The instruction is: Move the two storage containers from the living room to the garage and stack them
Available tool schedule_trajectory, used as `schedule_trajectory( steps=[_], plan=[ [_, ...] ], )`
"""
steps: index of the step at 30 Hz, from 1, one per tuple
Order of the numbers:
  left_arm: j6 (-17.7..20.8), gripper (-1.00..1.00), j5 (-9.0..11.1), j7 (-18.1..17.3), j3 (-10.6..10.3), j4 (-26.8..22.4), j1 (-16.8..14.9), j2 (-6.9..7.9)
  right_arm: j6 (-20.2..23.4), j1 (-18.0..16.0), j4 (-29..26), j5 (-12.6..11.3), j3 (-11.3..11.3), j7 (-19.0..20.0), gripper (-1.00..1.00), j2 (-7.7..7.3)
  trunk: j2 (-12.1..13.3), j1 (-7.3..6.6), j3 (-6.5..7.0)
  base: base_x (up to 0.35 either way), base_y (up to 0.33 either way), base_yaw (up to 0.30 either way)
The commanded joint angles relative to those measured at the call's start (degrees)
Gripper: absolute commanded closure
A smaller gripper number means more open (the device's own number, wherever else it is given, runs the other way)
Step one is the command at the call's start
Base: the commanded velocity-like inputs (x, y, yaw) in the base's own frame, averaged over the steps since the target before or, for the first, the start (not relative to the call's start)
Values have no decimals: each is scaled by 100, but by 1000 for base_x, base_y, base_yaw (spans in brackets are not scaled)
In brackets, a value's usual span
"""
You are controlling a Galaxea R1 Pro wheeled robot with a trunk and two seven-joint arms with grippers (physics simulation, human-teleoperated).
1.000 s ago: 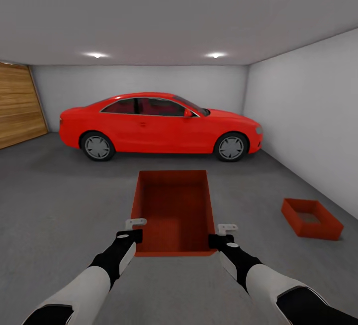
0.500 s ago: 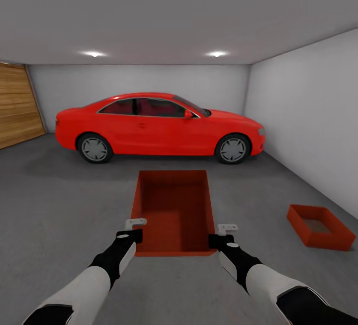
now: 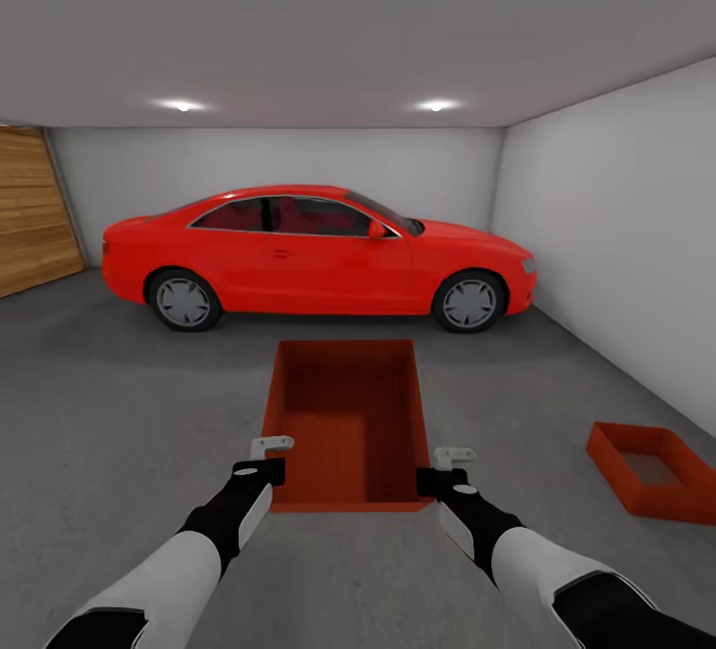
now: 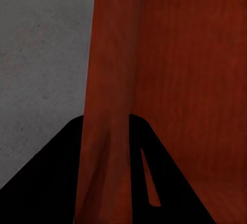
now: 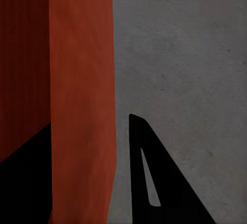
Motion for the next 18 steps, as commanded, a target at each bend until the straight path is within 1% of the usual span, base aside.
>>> schedule_trajectory(
  steps=[1, 18],
  plan=[
    [48, 100, -63, 324, 91, -12, 0, 3, -28, -4, -6, 3, -231, -122, 100, -145, -4, 5, -2, 322, 0, 0],
    [48, 100, -63, 324, 91, -12, 0, 3, -33, -4, -6, 3, -231, -124, 100, -145, -4, 5, -2, 322, 0, 0]
  ],
)
